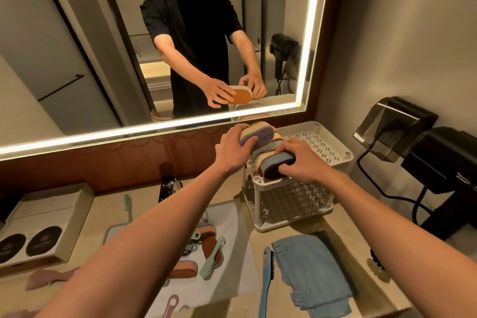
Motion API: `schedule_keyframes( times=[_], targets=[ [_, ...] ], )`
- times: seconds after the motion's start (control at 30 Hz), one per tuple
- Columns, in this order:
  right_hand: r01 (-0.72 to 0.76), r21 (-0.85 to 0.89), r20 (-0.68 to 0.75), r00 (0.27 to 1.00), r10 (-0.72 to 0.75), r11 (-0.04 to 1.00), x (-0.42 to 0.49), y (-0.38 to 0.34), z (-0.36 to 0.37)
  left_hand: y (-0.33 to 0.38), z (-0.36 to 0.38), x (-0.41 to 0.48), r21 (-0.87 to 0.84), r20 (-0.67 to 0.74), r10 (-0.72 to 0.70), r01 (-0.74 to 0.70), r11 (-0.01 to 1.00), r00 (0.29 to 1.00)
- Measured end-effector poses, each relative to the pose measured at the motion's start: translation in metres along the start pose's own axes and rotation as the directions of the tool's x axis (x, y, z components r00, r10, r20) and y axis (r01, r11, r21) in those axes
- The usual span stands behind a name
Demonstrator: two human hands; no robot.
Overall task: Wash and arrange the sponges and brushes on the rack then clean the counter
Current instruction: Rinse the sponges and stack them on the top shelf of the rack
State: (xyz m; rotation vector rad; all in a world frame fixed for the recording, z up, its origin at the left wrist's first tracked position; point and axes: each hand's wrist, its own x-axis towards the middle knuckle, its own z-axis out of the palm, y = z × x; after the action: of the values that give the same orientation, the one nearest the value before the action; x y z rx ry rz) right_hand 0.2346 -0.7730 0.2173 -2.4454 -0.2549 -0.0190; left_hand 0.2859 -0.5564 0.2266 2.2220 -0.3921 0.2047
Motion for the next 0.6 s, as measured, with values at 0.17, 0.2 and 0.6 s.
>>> schedule_keyframes(
  times=[0.17,0.2,0.6],
  targets=[
    [-0.022,0.002,-0.031,0.999,0.022,1.0,0.001,0.006,0.011,0.003,0.001,-0.001,-0.015,0.047,0.02,-0.019,1.0,0.999],
    [-0.024,0.0,-0.033,0.999,0.024,1.0,0.0,0.007,0.013,0.004,0.002,-0.001,-0.016,0.048,0.02,-0.019,1.0,0.999],
    [0.031,-0.219,0.034,0.999,-0.025,0.975,-0.005,0.018,0.034,0.007,0.01,0.001,0.002,0.041,0.006,-0.006,1.0,0.999]
  ],
)
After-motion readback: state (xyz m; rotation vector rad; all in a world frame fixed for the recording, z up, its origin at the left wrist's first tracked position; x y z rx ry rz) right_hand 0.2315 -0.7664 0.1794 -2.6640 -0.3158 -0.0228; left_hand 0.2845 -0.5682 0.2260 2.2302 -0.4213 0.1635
